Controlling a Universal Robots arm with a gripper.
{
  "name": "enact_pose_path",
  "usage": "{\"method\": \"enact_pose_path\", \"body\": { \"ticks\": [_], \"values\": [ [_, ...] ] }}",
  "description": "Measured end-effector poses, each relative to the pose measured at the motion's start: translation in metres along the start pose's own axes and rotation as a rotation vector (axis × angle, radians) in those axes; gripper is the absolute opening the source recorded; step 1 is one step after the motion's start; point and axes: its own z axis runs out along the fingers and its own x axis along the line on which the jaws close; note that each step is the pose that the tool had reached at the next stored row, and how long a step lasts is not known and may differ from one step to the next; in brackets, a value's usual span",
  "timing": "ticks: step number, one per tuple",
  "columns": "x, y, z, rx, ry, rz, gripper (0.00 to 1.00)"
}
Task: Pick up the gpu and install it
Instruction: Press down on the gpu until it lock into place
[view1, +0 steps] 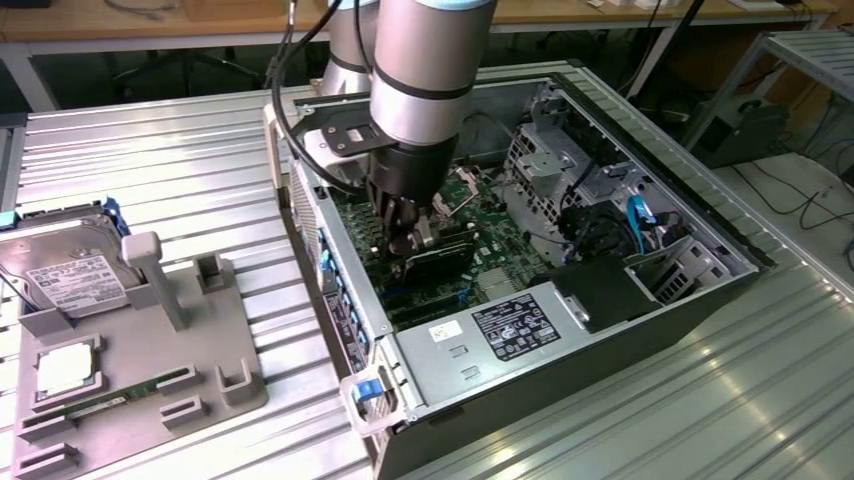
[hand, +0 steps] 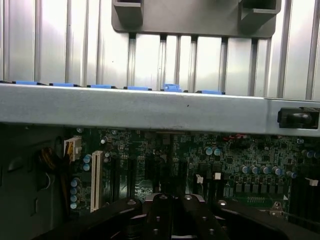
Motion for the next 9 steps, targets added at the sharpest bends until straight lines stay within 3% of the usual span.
{"method": "enact_pose_path", "body": {
  "ticks": [9],
  "values": [
    [0.0002, 0.0012, 0.0101, -0.0009, 0.0013, 0.000, 0.11]
  ]
}}
